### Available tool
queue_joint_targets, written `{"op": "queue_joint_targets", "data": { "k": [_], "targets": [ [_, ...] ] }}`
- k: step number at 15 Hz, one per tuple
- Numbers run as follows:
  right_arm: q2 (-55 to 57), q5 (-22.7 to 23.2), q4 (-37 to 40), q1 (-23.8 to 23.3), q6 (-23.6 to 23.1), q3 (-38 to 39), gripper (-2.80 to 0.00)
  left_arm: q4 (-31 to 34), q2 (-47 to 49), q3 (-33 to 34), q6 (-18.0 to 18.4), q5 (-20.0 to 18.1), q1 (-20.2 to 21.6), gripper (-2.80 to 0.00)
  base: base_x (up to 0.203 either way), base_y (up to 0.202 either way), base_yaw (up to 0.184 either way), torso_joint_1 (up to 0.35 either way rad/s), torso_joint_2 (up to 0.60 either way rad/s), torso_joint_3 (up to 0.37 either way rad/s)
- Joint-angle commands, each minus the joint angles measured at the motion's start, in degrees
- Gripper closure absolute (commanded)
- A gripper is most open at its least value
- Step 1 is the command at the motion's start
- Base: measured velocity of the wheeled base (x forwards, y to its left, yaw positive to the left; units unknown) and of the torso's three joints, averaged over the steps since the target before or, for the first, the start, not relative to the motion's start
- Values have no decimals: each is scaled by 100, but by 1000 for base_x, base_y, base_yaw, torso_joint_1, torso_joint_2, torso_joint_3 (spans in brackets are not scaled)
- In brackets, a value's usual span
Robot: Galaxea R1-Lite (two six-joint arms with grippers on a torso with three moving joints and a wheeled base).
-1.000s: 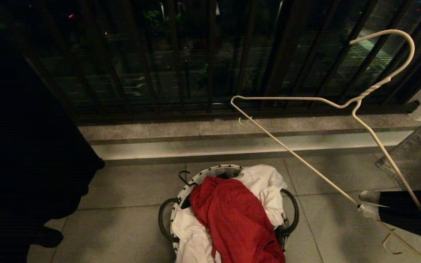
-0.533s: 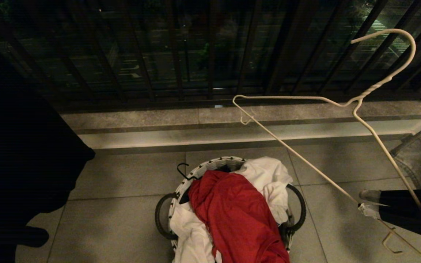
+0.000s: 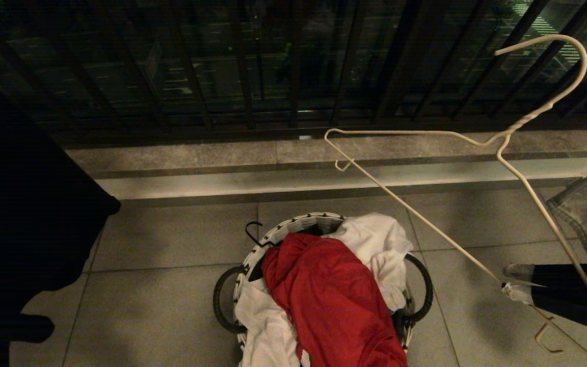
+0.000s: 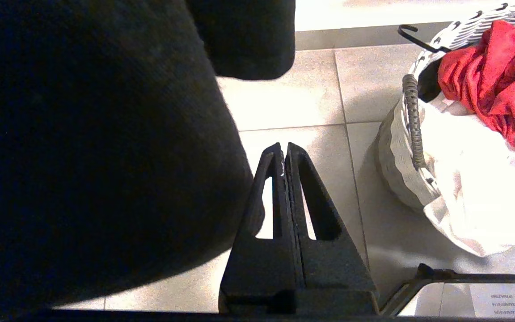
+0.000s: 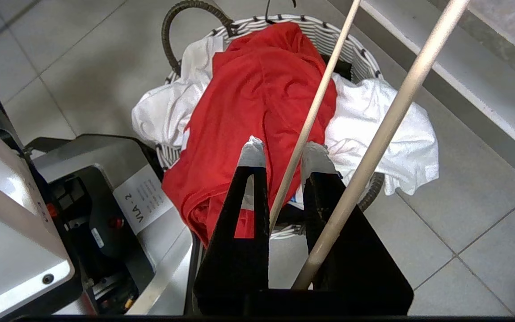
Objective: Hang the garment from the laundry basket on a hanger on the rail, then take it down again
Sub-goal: Pick up clothes from the basket
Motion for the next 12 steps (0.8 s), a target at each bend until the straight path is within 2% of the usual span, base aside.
{"op": "queue_joint_targets", "data": {
  "k": [1, 6, 12],
  "targets": [
    [-69, 18, 5, 2, -16, -8, 0, -1, -1, 9, 0, 0, 1, 0, 0, 0, 0, 0, 0, 0],
    [-213, -158, 5, 2, -25, -26, 0, -1, -1, 9, -3, 0, 1, 0, 0, 0, 0, 0, 0, 0],
    [-230, -158, 5, 2, -25, -28, 0, 26, 0, -32, 84, -15, 1, 0, 0, 0, 0, 0, 0, 0]
  ]
}}
